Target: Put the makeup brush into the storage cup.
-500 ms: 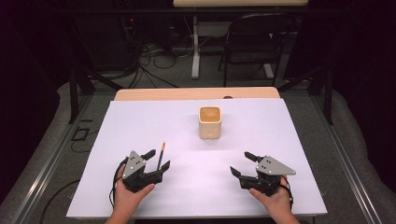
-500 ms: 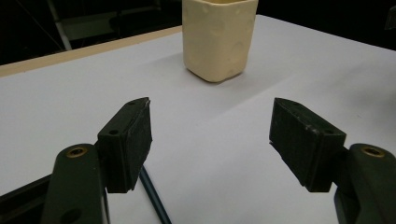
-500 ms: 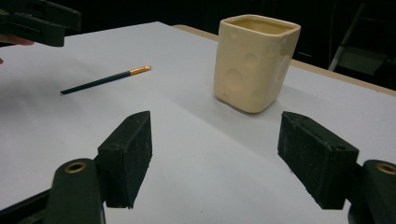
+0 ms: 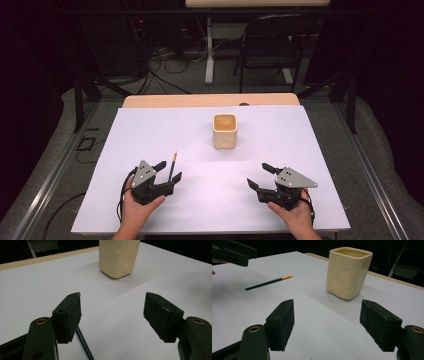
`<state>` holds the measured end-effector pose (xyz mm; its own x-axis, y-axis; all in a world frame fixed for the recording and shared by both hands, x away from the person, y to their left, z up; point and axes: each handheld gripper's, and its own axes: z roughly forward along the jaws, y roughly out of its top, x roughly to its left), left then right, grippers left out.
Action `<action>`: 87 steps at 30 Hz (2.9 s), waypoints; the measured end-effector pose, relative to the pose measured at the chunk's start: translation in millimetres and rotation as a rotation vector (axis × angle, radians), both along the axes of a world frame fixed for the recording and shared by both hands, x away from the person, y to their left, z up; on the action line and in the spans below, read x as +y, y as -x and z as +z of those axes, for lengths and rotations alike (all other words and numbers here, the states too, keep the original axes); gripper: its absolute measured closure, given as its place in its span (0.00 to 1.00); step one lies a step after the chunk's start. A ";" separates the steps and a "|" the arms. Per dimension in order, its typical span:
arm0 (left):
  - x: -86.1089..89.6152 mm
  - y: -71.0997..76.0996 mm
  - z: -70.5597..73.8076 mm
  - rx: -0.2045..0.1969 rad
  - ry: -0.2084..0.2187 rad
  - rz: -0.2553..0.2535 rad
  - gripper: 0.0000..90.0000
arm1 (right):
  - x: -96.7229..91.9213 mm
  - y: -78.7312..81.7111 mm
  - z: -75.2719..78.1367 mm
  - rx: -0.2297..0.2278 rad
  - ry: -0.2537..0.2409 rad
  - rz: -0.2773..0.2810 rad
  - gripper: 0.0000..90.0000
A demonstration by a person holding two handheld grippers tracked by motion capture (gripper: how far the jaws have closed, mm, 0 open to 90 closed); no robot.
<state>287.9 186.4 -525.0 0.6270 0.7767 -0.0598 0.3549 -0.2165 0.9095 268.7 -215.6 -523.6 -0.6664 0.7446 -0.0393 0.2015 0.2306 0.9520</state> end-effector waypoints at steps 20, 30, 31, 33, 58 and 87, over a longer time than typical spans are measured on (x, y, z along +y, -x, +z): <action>9.1 -7.2 2.1 0.114 -0.010 0.069 0.42 | -3.0 -0.2 0.0 0.029 -0.011 -0.003 0.35; 11.7 -15.1 3.8 0.197 -0.016 0.140 0.43 | -4.1 0.4 -0.6 0.041 -0.009 -0.012 0.38; 12.3 -16.3 3.8 0.210 -0.010 0.145 0.43 | -4.1 0.4 -0.6 0.040 -0.009 -0.012 0.38; 13.1 -19.4 5.5 0.237 -0.011 0.163 0.43 | -4.0 0.4 -0.8 0.042 -0.013 -0.012 0.38; 8.3 -53.6 30.5 0.381 -0.095 0.230 0.48 | -4.1 -0.7 -1.6 0.069 -0.010 -0.017 0.38; -35.3 -89.2 37.6 0.594 -0.162 0.218 0.46 | -7.5 -1.7 -2.0 0.072 -0.010 -0.026 0.39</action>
<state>377.0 151.1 -487.4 0.3506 0.9106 -0.2190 0.8384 -0.2009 0.5068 270.5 -223.1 -525.6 -0.6479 0.7615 0.0159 0.2753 0.2147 0.9371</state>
